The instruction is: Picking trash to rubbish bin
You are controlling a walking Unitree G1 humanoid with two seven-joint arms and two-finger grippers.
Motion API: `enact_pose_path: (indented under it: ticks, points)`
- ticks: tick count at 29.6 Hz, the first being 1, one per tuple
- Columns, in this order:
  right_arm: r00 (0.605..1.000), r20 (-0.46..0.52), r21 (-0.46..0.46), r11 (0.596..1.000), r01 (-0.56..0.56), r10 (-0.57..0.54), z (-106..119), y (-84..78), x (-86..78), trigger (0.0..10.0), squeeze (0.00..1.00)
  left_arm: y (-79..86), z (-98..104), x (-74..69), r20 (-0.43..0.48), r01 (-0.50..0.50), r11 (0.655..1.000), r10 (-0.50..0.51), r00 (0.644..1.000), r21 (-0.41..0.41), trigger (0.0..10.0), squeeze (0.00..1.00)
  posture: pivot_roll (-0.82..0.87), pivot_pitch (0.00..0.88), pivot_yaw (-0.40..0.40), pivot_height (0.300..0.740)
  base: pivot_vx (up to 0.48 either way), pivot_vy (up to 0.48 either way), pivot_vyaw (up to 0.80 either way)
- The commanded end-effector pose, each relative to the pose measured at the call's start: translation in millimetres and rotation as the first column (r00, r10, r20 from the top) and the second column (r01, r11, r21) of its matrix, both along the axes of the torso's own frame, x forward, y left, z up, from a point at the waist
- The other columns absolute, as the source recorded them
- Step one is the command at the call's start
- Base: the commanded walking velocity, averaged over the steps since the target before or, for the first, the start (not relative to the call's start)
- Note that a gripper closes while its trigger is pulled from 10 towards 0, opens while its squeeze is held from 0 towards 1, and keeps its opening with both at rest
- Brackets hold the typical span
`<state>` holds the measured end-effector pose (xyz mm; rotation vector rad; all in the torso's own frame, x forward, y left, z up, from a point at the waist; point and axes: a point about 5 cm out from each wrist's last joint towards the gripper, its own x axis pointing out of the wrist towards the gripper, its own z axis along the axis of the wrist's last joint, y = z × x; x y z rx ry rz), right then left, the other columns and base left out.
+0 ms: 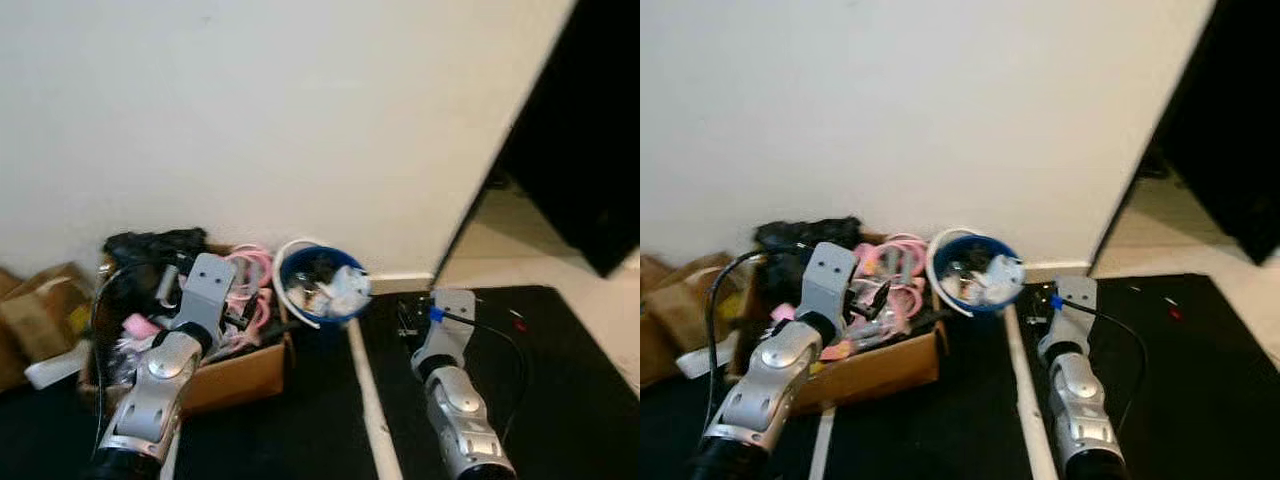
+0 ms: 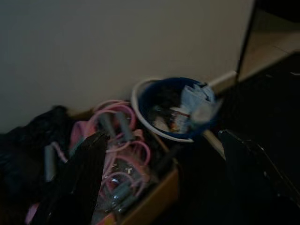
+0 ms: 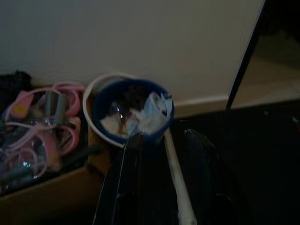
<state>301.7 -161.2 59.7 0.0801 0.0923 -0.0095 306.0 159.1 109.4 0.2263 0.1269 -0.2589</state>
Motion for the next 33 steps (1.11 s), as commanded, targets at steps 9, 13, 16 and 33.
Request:
enact_pose_path:
  ticks: [9,13,16,33]
  points:
    - [0.999,-0.029,-0.011,1.000,0.024,-0.024,-3,-5.8,-2.1,10.0,0.00,-0.6,-5,-1.8,-0.016,0.006,1.000,-0.006,1.000,0.013,10.0,0.00,0.03,0.113,0.016,0.740,0.000,0.000,-0.80]
    - [0.999,-0.032,-0.015,0.999,0.032,-0.032,-3,-7.2,-2.3,10.0,0.00,-1.3,-5,-1.9,-0.019,0.008,1.000,-0.008,1.000,0.011,10.0,0.00,0.02,0.117,0.019,0.740,0.000,0.000,-0.80]
    - [0.999,-0.035,-0.017,0.999,0.038,-0.039,-3,-8.4,-2.6,10.0,0.00,-1.5,-5,-1.7,-0.019,0.009,1.000,-0.009,1.000,0.010,10.0,0.00,0.02,0.117,0.021,0.740,0.000,0.000,-0.80]
    - [0.996,-0.049,-0.032,0.997,0.076,-0.077,-4,-16.2,-4.2,10.0,0.00,-5.1,-3,4.7,-0.010,0.009,1.000,-0.009,1.000,-0.006,10.0,0.00,0.01,0.114,0.030,0.740,0.000,0.000,-0.80]
